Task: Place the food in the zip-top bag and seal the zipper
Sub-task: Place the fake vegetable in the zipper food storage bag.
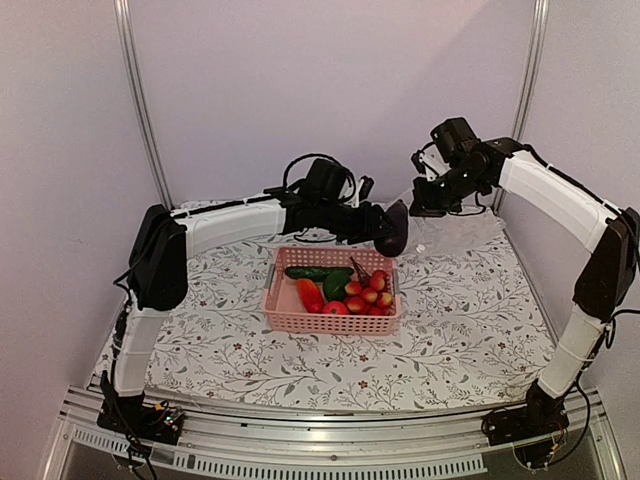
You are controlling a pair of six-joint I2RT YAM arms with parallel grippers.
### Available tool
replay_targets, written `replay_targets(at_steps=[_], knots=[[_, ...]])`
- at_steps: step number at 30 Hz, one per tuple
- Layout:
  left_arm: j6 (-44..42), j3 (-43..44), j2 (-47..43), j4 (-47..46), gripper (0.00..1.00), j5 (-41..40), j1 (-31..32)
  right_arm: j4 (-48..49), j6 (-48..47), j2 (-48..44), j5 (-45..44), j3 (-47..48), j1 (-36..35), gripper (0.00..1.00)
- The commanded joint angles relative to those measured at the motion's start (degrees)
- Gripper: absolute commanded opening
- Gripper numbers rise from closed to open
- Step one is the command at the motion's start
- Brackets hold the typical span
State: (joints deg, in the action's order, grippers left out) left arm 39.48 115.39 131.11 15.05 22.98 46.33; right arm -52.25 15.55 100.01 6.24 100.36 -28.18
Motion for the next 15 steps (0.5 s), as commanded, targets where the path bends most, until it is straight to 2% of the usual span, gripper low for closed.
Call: replay_targets(at_steps=[1,7,9,15], knots=[[10.1,1.4,1.4,-5.4,0.13,8.2,-2.0,1.3,-1.1,-0.4,5.9,-1.6,-0.6,0.00],[17.3,2.2,2.8,-16.3,0.30,13.1,-2.6,0.8,-0.7,0.1,6.8,-1.3,-0.8,0.00],[16.6,3.7,2.5,-12.0,0.43,10.6,-2.6,0.4,-0.6,0.1,5.6,-0.9,-0.8,0.00],[12.4,4.1,-1.2,-1.7,0.67,2.0,-2.6,-3.0,0.7,0.0,-2.1,0.6,-0.7,0.00]])
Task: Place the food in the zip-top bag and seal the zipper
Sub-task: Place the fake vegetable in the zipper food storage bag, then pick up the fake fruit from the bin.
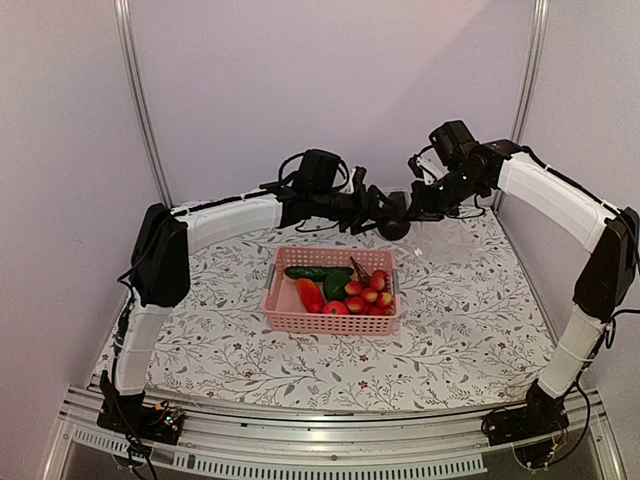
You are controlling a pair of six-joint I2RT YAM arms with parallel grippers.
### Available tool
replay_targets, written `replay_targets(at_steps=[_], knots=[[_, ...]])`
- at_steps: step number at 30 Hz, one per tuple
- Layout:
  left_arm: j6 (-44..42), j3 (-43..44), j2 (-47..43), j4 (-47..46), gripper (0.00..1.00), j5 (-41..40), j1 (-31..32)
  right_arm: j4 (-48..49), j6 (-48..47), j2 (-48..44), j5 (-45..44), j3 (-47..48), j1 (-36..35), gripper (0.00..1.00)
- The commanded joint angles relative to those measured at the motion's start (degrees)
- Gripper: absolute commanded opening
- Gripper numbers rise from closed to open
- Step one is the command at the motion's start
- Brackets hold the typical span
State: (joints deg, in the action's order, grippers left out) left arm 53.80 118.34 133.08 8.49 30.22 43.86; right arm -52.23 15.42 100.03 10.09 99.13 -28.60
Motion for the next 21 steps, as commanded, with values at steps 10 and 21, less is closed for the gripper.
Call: replay_targets(at_steps=[10,21], knots=[[-10.4,-1.6,-9.9,8.9,0.79,-8.9,0.1,-2.7,1.7,-1.0,-6.8,0.8,0.3,0.00],[-19.8,-20.5,-22.1,21.4,0.70,-21.2,-1.0,-1.8,-0.2,-4.0,-9.5,-4.7,0.3,0.00]])
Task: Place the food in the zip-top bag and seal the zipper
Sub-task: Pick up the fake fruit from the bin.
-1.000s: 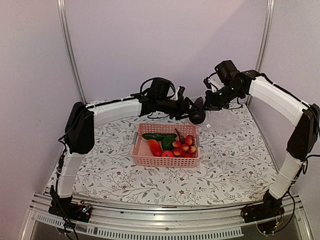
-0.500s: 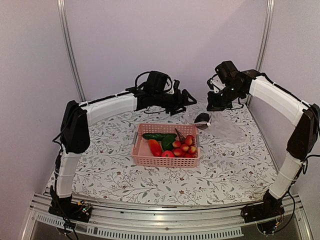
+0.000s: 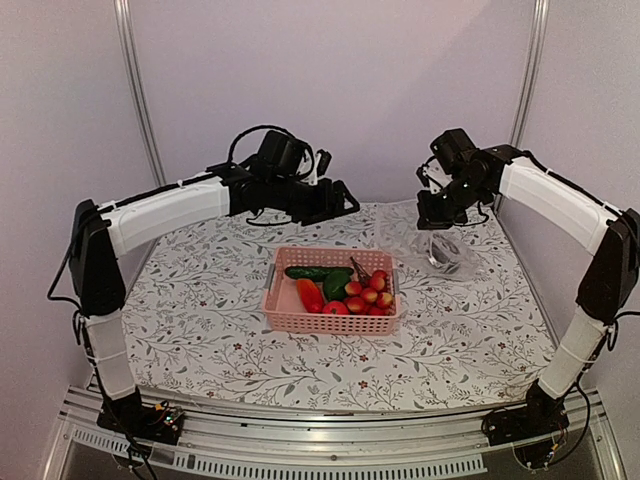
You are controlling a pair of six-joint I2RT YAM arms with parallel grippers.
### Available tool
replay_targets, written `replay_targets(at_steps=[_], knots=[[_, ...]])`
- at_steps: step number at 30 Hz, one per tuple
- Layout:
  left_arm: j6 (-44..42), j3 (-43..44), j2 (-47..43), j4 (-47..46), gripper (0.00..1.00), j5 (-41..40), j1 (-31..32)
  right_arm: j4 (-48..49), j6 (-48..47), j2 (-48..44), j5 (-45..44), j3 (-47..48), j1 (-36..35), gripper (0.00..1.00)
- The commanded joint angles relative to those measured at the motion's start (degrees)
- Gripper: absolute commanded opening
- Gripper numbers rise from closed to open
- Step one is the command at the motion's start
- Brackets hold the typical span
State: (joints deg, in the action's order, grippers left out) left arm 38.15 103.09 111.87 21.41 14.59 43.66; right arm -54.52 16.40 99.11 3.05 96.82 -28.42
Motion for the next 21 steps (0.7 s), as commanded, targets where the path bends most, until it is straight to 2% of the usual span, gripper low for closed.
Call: replay_targets(at_steps=[1,6,16,21], knots=[[-4.3,-6.4,-0.8,9.0,0.69,-5.1,-0.9,0.7,-1.3,-3.6,-2.5,-2.9,0.1,0.00],[-2.6,-7.4,2.8,9.4,0.67,-1.7,-0.9,0.7,-1.6,-4.4,-2.3,-4.1,0.1,0.00],[1.2,4.0,14.3,10.0,0.56,1.4,-1.3,0.0,-1.8,-3.8,-1.2,-3.4,0.1,0.00],[4.0,6.2,17.7,8.9,0.54,1.8,-1.6,-0.6,-1.9,-3.8,-1.1,-2.7,0.1,0.00]])
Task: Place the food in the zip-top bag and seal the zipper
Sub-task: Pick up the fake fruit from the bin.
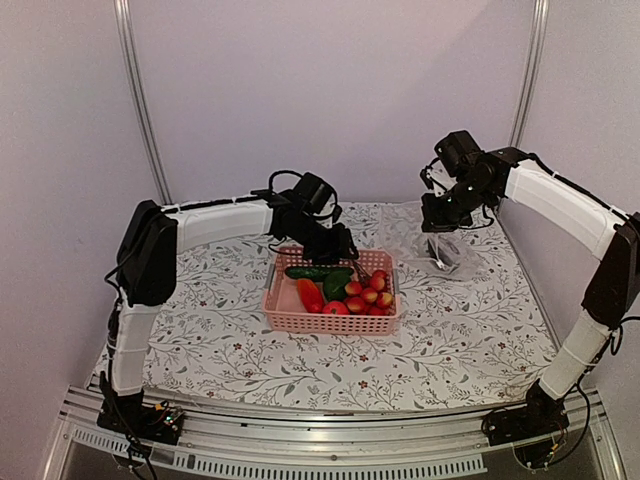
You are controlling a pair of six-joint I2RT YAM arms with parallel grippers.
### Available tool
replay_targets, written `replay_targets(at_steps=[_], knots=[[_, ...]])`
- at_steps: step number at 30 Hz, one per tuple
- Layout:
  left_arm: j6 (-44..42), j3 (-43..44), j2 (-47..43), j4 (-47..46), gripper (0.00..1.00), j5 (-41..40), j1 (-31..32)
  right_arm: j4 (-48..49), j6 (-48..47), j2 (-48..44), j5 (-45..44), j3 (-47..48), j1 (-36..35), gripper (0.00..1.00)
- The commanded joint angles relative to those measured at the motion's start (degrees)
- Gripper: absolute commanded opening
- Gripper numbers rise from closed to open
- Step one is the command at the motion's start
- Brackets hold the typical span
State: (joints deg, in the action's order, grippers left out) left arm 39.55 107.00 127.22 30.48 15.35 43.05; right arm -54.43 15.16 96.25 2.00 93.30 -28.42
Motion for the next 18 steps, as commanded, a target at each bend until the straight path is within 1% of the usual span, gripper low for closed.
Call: replay_targets(at_steps=[1,7,18], knots=[[3.0,2.7,3.0,-0.5,0.53,1.1,-1.1,-0.8,-0.6,-1.0,-0.1,0.9,0.1,0.00],[5.6,7.4,8.3,-0.3,0.49,3.6,-1.6,-1.9,-0.9,-1.1,-0.1,1.4,0.1,0.00],[8.0,6.5,11.0,-7.5,0.34,6.2,-1.7,-2.3,-0.6,-1.5,0.0,0.8,0.1,0.00]])
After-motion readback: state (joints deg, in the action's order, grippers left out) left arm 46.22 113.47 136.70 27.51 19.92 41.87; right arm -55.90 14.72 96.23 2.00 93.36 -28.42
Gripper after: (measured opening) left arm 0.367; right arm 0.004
